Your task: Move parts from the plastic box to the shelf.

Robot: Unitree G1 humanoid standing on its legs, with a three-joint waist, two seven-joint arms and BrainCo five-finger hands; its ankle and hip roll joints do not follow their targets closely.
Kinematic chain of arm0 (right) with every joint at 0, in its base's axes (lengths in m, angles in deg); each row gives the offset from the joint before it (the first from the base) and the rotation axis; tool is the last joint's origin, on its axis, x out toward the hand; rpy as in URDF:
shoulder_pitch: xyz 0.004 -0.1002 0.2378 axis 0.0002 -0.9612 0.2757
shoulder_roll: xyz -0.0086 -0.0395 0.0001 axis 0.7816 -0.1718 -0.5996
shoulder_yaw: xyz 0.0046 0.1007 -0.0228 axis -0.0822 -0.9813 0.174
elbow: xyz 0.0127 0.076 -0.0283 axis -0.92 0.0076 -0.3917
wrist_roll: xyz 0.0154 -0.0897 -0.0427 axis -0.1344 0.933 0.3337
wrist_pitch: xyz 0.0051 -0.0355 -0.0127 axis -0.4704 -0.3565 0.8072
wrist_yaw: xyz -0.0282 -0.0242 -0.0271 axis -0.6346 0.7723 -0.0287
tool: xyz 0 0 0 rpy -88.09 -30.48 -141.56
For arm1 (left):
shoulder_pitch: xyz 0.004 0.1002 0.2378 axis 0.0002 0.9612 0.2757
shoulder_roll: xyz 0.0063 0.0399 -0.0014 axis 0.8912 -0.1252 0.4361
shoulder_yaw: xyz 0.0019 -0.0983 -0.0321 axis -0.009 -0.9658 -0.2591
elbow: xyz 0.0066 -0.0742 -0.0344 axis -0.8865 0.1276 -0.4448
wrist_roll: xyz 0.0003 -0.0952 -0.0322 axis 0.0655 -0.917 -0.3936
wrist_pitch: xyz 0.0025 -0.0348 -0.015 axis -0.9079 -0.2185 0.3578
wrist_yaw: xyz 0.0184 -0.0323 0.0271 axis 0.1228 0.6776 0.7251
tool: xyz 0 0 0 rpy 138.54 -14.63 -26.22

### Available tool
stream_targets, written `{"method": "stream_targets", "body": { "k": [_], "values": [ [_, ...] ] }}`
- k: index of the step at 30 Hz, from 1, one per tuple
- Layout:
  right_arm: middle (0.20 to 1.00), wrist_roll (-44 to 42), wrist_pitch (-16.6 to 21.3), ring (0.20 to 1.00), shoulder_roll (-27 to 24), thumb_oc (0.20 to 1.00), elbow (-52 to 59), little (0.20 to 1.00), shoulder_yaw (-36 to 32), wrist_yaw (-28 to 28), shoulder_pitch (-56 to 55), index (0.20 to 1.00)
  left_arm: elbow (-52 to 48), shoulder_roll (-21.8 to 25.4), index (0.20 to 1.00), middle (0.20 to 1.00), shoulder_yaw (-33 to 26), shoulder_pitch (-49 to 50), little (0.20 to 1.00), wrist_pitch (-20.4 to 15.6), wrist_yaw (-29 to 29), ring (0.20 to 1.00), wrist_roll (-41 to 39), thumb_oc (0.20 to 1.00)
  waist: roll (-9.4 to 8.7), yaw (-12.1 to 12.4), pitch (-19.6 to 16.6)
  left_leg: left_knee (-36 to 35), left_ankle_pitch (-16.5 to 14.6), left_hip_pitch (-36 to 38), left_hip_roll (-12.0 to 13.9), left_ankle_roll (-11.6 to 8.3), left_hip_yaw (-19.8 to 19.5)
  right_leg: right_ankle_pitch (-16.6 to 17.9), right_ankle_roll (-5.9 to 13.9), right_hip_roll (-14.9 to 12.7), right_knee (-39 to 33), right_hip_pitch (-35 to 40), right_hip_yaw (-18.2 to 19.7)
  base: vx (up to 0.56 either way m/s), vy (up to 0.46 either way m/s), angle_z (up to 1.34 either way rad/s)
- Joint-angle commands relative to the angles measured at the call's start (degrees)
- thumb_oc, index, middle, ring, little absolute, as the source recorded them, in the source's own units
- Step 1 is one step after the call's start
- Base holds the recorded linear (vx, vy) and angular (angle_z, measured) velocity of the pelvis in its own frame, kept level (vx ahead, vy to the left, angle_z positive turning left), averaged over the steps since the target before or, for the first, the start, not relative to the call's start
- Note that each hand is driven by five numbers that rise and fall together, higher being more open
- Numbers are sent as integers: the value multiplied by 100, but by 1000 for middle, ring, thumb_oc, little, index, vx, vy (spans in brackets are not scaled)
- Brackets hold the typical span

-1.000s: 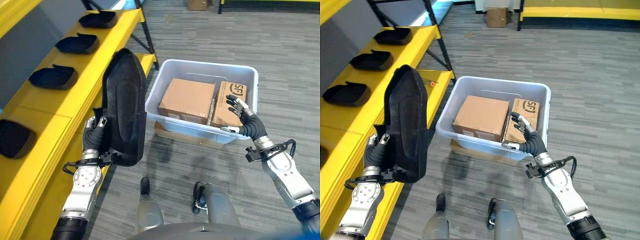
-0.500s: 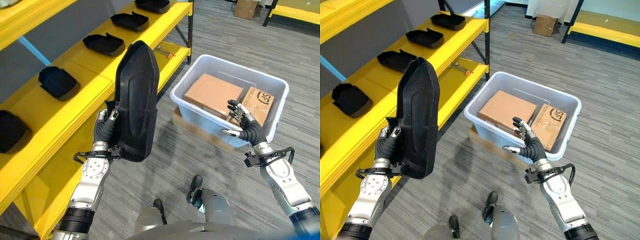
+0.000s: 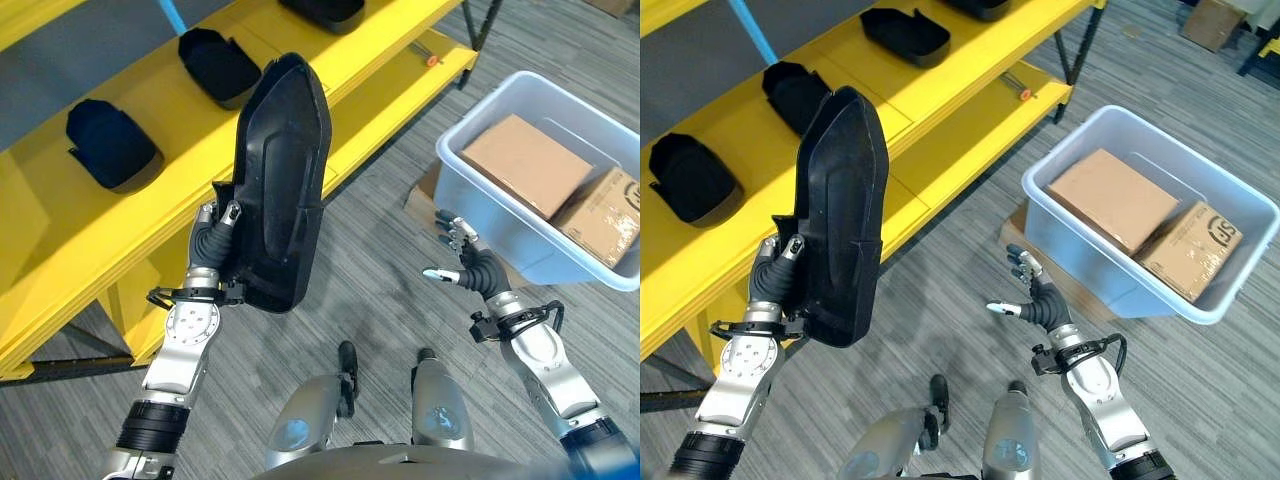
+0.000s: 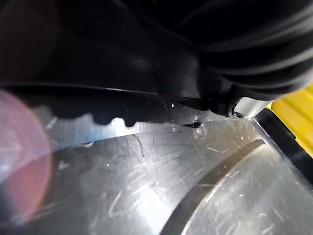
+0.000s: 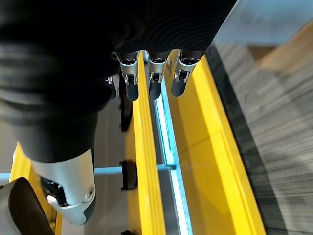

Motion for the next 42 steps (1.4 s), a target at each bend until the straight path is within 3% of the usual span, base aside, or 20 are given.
{"method": "stream_targets", "body": {
  "k": [1,2,3,5,7,10,14,16,17,18,21,23,24,26,28,33,42],
  "values": [
    [1000,-246,322,1000,25,1000,69,1000,80,-270,-26,1000,-557,263,200,200,-191,-38,200,-423,-20,200,178,200,-307,-50,-562,-105,-320,143,114,-304,-202,881,31,341,-1465,472,-732,69,-40,61],
    [1000,-267,330,1000,50,1000,54,1000,85,-275,-23,1000,-581,260,200,200,-221,1,200,-403,-36,200,204,200,-352,-22,-606,-193,-269,163,72,-313,-224,925,26,428,-1565,451,-919,126,-55,26],
    [1000,-291,334,1000,101,1000,43,1000,132,-294,-34,1000,-606,197,200,200,-278,78,200,-408,-44,200,247,200,-440,26,-753,-419,-127,260,5,-373,-273,988,44,414,-2106,700,-1131,105,-45,10],
    [1000,-330,338,1000,75,1000,25,1000,154,-314,-69,1000,-626,166,200,200,-303,146,200,-404,-24,200,262,200,-435,21,-786,-506,-100,331,0,-383,-273,1021,2,466,-2188,809,-974,107,-37,33],
    [1000,-333,328,1000,17,1000,39,1000,139,-315,-33,1000,-727,119,200,200,-363,296,200,-428,1,200,207,200,-449,126,-873,-517,-174,390,35,-399,-130,1115,12,409,-2525,1034,-1069,125,-61,19],
    [1000,-390,338,1000,-41,1000,34,1000,98,-306,-49,1000,-768,28,200,200,-381,423,200,-434,57,200,124,200,-468,153,-834,-7,-396,287,3,-450,-156,1033,-65,389,-2425,1103,-1124,60,-57,3],
    [1000,-379,349,1000,-194,1000,-11,1000,51,-284,11,1000,-704,-71,200,200,-292,292,200,-467,105,200,-14,200,-524,175,-524,1432,-577,-299,0,-799,-94,900,-197,278,-2165,1120,-1337,-40,-36,39],
    [1000,-396,363,1000,-194,1000,-5,1000,23,-228,50,1000,-734,-65,200,200,-323,310,200,-449,127,200,-30,200,-611,156,-485,1451,-686,-361,444,-752,55,863,-163,147,-2084,1125,-1402,-33,20,65],
    [1000,-401,345,1000,-167,1000,-45,1000,54,-209,86,1000,-748,-40,200,200,-393,383,200,-452,79,200,-6,200,-650,177,-524,1232,-601,-284,813,-726,9,835,-136,53,-2056,1151,-1401,23,88,69],
    [1000,-409,351,1000,-157,1000,-73,1000,97,-177,139,1000,-776,-36,200,200,-444,394,200,-457,8,200,-12,200,-657,210,-541,996,-360,-253,1252,-776,-112,778,-107,-20,-1967,1129,-1384,14,94,52],
    [1000,-401,349,1000,-118,1000,-183,1000,131,-57,203,1000,-779,6,200,200,-511,383,200,-423,-70,200,-18,200,-593,187,-600,294,478,-209,2060,-934,-190,621,-82,-186,-1662,921,-1432,9,170,12],
    [1000,-358,357,1000,-105,1000,-262,1000,106,67,194,1000,-710,49,200,200,-477,291,200,-394,-129,200,-22,200,-369,129,-651,-596,1238,115,2624,-1269,114,370,-22,-307,-1078,660,-1578,24,363,29],
    [1000,-381,358,1000,-94,1000,-272,1000,89,68,164,1000,-700,67,200,200,-464,253,200,-393,-109,200,-33,200,-296,83,-695,-710,1072,256,2676,-1300,288,337,42,-360,-963,593,-1658,16,396,51],
    [1000,-328,349,1000,-68,1000,-283,1000,101,80,150,1000,-705,124,200,200,-412,252,200,-396,-76,200,-10,200,-170,147,-743,-892,977,379,2625,-1406,175,350,120,-407,-818,496,-1617,21,284,43],
    [1000,-283,342,1000,-9,1000,-284,1000,84,88,138,1000,-677,98,200,200,-346,216,200,-379,-29,200,11,200,-151,175,-763,-842,780,382,2415,-1380,132,413,231,-572,-841,568,-1603,43,282,3],
    [1000,-318,305,1000,128,1000,-230,1000,23,75,45,1000,-629,147,200,200,-161,131,200,-375,92,200,-22,200,-302,242,-703,-5,226,92,1975,-1296,156,696,512,-1135,-1297,1015,-1750,45,266,32],
    [1000,-345,193,1000,281,1000,-250,1000,155,-94,32,1000,-628,248,200,200,-222,209,200,-338,106,200,36,200,-563,435,-861,752,-376,-265,1354,-1080,30,1021,709,-1586,-1964,1523,-1851,46,189,20]
  ]
}}
